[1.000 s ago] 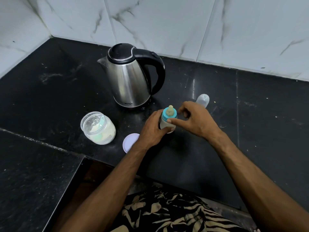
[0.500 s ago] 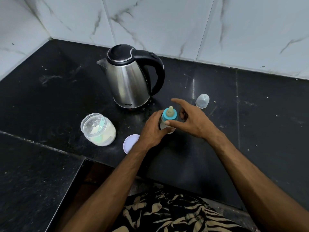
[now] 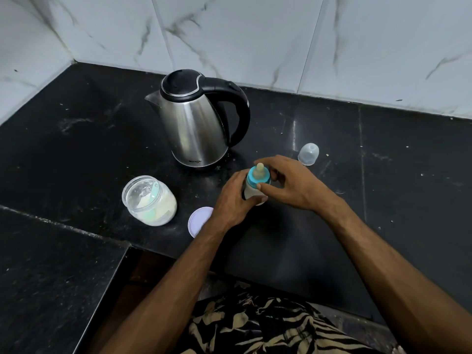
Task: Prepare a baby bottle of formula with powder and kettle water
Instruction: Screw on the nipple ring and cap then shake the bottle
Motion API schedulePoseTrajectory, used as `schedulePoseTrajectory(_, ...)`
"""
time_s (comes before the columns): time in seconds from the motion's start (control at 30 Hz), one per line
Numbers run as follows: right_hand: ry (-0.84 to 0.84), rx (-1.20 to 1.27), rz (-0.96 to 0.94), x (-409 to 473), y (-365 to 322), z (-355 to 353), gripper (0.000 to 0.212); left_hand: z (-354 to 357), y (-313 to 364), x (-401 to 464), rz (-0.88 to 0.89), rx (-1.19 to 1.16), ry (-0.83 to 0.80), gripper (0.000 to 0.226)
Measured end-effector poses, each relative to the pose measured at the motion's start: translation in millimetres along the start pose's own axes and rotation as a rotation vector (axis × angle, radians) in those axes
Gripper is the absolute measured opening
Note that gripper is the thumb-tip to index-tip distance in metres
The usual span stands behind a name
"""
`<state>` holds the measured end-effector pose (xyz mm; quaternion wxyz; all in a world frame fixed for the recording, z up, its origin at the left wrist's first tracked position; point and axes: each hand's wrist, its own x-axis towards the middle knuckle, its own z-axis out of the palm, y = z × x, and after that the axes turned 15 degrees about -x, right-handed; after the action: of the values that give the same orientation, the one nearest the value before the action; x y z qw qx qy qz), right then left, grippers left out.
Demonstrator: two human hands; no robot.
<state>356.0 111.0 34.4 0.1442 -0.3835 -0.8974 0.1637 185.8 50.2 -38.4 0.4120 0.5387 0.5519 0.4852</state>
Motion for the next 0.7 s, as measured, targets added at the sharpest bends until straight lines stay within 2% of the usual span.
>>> schedulePoseTrajectory(0.07,0.047,-0.005,0.011,0.6,-1.5,3.7,0.044,0.1,-1.2,0.5,-0.002,-0.004,0.001,0.062)
schedulePoseTrajectory(0.17,0.093,0.022,0.121,1.5,-3.6,11.1,0.047,-0.1,-1.7,0.6,0.001,-0.013,-0.007,0.061)
schedulePoseTrajectory(0.3,-0.063,0.012,0.045,4.8,1.9,3.3,0.067,-0.3,2.3,-0.2,-0.005,-0.014,-0.007,0.055)
schedulePoseTrajectory(0.33,-0.086,0.001,0.016,5.8,3.7,2.6,0.067,-0.7,3.2,-0.6,-0.003,-0.016,-0.004,0.055)
schedulePoseTrajectory(0.43,-0.022,-0.008,0.049,4.6,2.2,10.6,0.051,0.3,2.7,-2.4,-0.001,-0.032,0.003,0.059)
schedulePoseTrajectory(0.57,0.043,0.02,0.143,-0.2,-1.0,22.9,0.057,0.7,0.9,-2.9,0.0,-0.036,0.0,0.06)
schedulePoseTrajectory(0.7,-0.061,-0.032,0.031,3.9,4.0,10.8,0.065,0.5,2.4,-1.8,-0.025,-0.033,0.0,0.058)
